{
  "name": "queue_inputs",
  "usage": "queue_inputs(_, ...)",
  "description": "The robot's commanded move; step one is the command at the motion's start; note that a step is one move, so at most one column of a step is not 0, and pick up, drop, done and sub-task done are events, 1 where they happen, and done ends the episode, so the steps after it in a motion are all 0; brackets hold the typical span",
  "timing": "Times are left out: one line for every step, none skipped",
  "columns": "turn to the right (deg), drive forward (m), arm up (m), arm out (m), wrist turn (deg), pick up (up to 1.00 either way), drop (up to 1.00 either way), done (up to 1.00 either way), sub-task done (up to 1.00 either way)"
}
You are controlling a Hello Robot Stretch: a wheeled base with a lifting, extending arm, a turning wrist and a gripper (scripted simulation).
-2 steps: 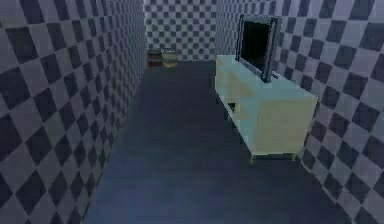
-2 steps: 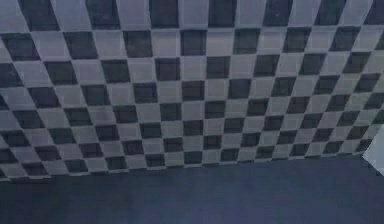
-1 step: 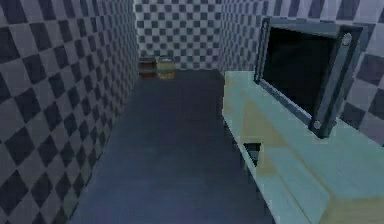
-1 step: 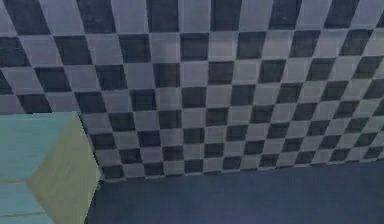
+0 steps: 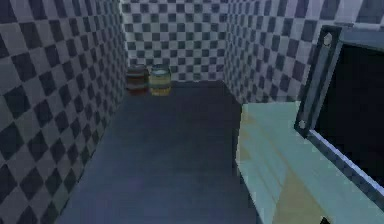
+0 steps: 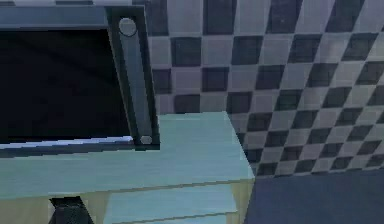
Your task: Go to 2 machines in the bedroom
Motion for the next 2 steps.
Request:
queue_inputs(45.0,0.00,0.00,0.00,0.0,0.00,0.00,0.00,0.00)
queue_inputs(0.0,0.00,0.00,0.00,0.0,0.00,0.00,1.00,0.00)
